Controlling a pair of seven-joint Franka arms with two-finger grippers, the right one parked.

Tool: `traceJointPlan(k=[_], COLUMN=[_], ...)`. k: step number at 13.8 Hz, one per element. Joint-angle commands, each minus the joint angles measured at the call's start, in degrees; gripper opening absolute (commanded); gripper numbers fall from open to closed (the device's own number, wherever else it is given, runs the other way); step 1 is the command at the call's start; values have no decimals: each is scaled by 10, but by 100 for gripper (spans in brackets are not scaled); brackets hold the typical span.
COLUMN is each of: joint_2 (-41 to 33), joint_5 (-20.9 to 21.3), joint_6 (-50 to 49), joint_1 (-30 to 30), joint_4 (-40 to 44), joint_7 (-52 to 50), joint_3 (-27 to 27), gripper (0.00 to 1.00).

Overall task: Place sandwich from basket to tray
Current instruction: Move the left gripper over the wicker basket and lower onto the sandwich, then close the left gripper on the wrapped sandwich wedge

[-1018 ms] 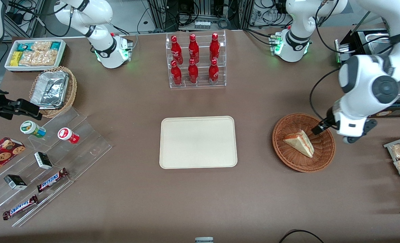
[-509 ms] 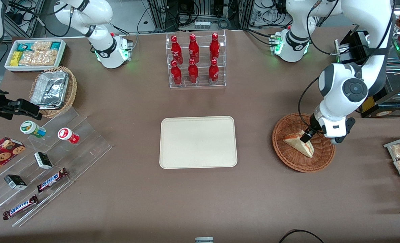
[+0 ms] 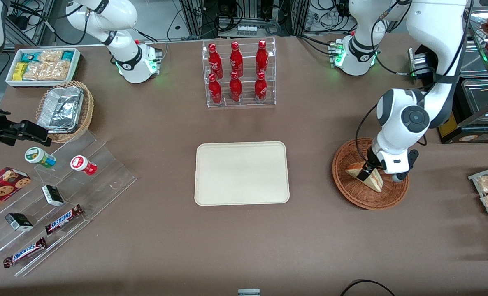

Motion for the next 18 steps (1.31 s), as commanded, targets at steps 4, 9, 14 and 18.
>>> traceJointPlan(k=[4,9,14,18], joint_2=[7,3,-70,-95], joint_5=[2,6,47,47], joint_6=[9,6,-135,-301], joint_1=[-8,-8,-17,-68], joint_4=[-2,-1,20,126], joint_7=[-19,-29,-19,-14], joint_3=[4,5,1,-12], gripper=[61,0,0,0])
